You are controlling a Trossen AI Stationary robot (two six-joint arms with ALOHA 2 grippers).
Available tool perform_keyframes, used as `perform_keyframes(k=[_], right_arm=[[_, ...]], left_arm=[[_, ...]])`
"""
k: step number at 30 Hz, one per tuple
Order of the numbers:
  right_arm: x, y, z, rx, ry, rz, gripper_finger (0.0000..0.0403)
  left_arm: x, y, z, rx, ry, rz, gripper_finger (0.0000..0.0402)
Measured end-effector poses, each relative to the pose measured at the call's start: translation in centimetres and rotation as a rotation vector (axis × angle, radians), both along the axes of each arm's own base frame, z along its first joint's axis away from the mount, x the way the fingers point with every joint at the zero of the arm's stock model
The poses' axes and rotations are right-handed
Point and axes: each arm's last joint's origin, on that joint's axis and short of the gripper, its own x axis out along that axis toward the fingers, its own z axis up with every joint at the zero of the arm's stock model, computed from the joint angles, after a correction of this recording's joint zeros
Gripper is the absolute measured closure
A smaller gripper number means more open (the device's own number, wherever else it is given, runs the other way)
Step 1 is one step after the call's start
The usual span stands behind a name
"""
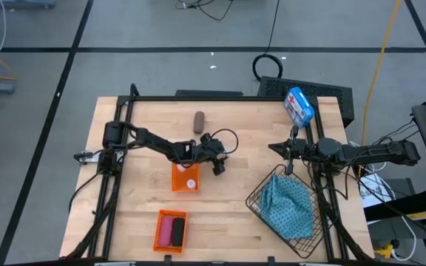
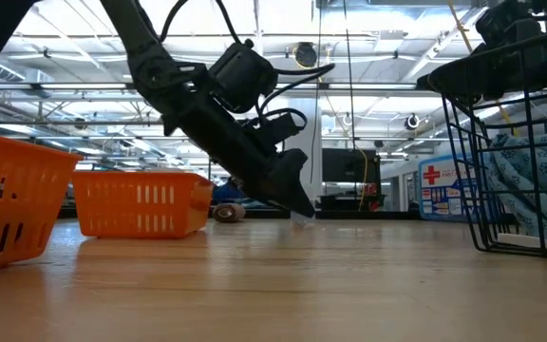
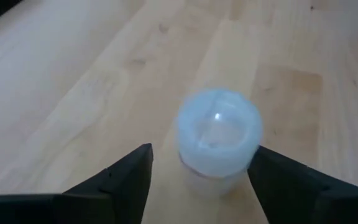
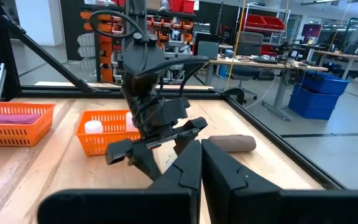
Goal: Pick & Place Medicine items
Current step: Put the transparent medicine bottle into the top orange basket
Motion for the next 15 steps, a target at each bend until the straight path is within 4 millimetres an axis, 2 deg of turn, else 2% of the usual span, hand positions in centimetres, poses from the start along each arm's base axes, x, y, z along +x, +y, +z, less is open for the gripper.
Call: perform_keyframes(k=[15], right_arm=[[0.0,0.0,0.03,0.0,-0.001,0.0,0.0403]], left_arm=[[0.23,0.28,0.3,-0.018,-0.04,-0.039,0.0206]])
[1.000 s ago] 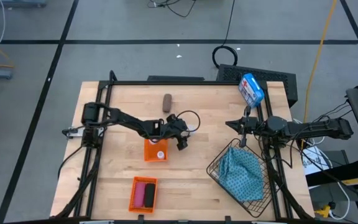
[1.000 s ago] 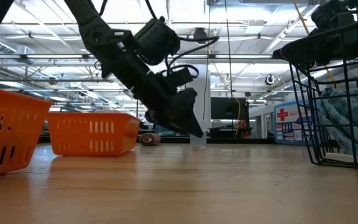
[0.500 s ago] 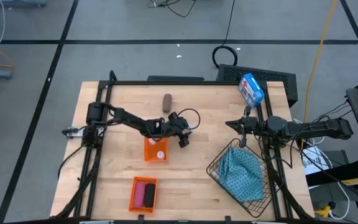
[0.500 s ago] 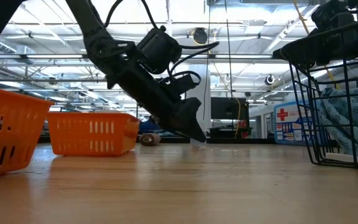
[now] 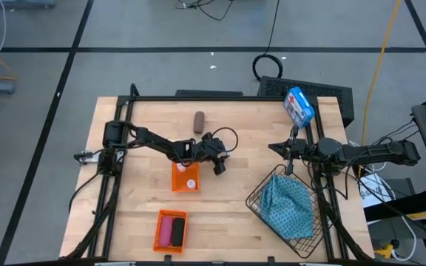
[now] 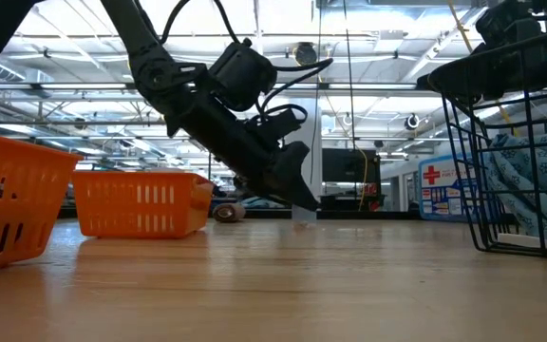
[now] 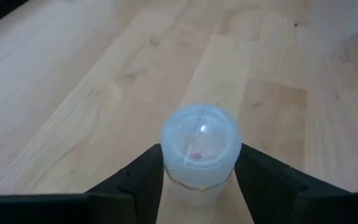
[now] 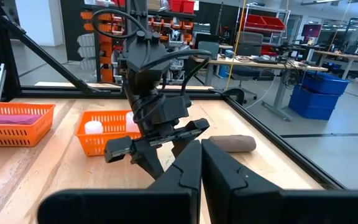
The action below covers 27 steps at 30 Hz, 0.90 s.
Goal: Pick & Place Medicine items
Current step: Put the transparent medicine bottle into the top orange basket
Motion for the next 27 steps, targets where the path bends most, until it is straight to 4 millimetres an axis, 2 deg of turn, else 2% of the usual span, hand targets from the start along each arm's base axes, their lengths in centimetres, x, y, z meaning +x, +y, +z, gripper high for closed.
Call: perform_keyframes(k=[6,11,15,18,22,27], right_arm=[[0.0,0.0,0.0,0.0,0.0,0.0,0.0403],[0.0,0.0,0.0,0.0,0.001,0.0,0.0403],[0.0,0.0,0.0,-0.001,0.001,0.0,0.0403],[0.0,0.0,0.0,-0.001,0.001,0.0,0.0403],[0.0,0.0,0.0,-0.001,0.001,0.0,0.0403],[0.0,0.0,0.0,-0.001,0.001,0.0,0.0403]], left_arm=[[0.1,0.0,-0.4,0.006,0.0,0.011,0.021],[0.2,0.0,-2.2,0.003,0.032,0.025,0.0176],[0.3,0.0,-2.5,-0.007,0.018,0.037,0.0151],[0.3,0.0,-2.5,0.01,0.026,0.022,0.0146],[0.3,0.0,-2.5,0.023,0.032,0.002,0.0171],[0.3,-0.1,-2.5,0.017,0.031,-0.008,0.0248]])
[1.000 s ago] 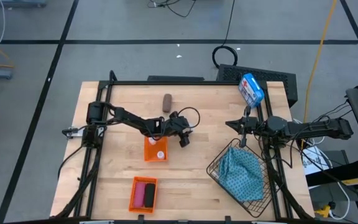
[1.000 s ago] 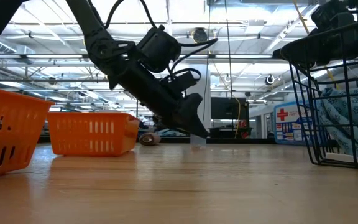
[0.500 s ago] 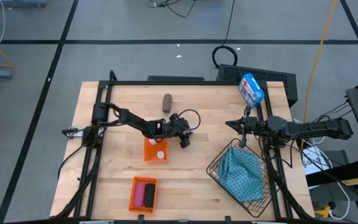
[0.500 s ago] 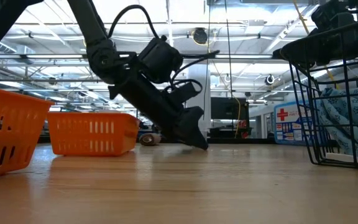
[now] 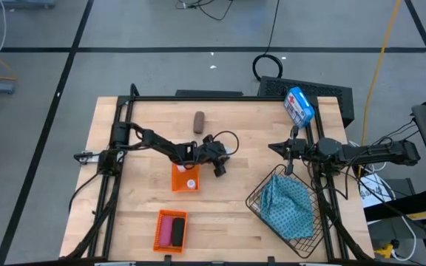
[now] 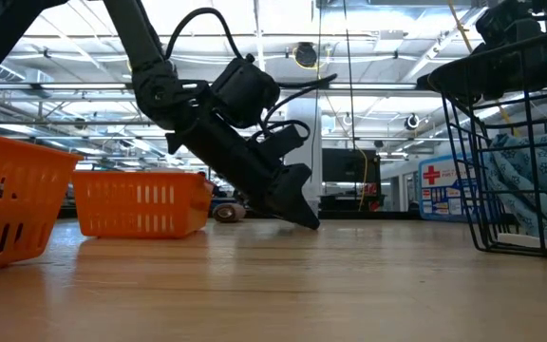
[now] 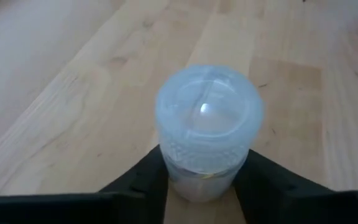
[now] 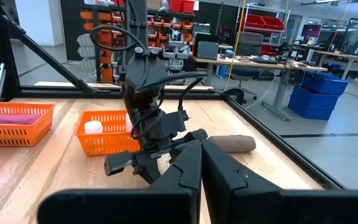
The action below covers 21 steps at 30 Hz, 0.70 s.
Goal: Pick & Place Medicine items
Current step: Put the transparent medicine bottle into the top orange basket
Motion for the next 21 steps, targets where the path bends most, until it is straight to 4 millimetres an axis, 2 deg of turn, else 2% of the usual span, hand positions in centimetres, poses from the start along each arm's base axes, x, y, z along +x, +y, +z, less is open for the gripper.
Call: perform_keyframes(k=[2,9,15,21], right_arm=[[0.0,0.0,0.0,0.0,0.0,0.0,0.0403],[0.0,0.0,0.0,0.0,0.0,-0.001,0.0403],[0.1,0.0,0.0,0.004,-0.005,0.0,0.0403],[0.5,0.0,0.2,0.055,-0.033,0.0,0.0403]], left_arm=[[0.0,0.1,0.0,0.003,-0.002,0.0,0.0263],[0.0,0.2,1.0,0.0,-0.001,0.006,0.0263],[0.4,0.0,4.4,0.002,-0.03,-0.01,0.0263],[0.8,-1.5,8.3,0.057,-0.106,-0.085,0.0263]])
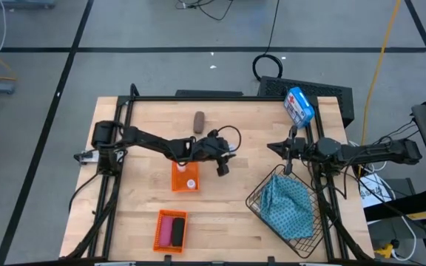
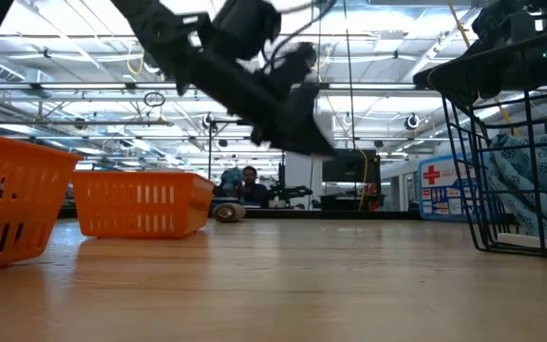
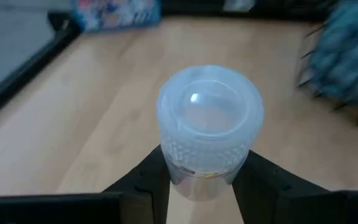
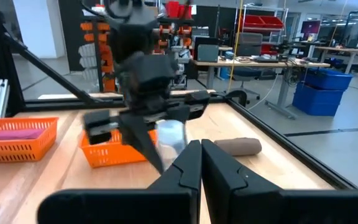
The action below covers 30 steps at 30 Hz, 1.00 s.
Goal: Pick & Place Medicine items
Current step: Put the transparent medicine bottle into the top orange basket
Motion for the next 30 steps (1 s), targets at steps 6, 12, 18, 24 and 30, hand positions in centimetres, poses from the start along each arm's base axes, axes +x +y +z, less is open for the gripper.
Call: perform_keyframes(k=[6,12,18,24,30], right_arm=[[0.7,0.0,-0.1,0.001,-0.003,0.005,0.0403],[1.6,0.1,-0.4,0.007,0.005,0.001,0.0403],[2.4,0.1,-0.9,0.026,0.032,0.0,0.0403],[2.6,0.1,-1.2,0.025,0.055,-0.001,0.0403],[2.6,0.1,-0.8,0.008,0.015,-0.001,0.0403]], left_arm=[[-0.1,-1.8,1.8,0.024,-0.039,-0.083,0.0263],[-0.1,-2.5,1.8,0.044,-0.034,-0.111,0.0263],[-0.2,-2.5,1.7,0.045,-0.026,-0.11,0.0263],[-1.4,-2.6,3.3,-0.005,0.03,-0.138,0.0263],[-4.3,-3.5,6.6,0.016,0.064,-0.116,0.0263]])
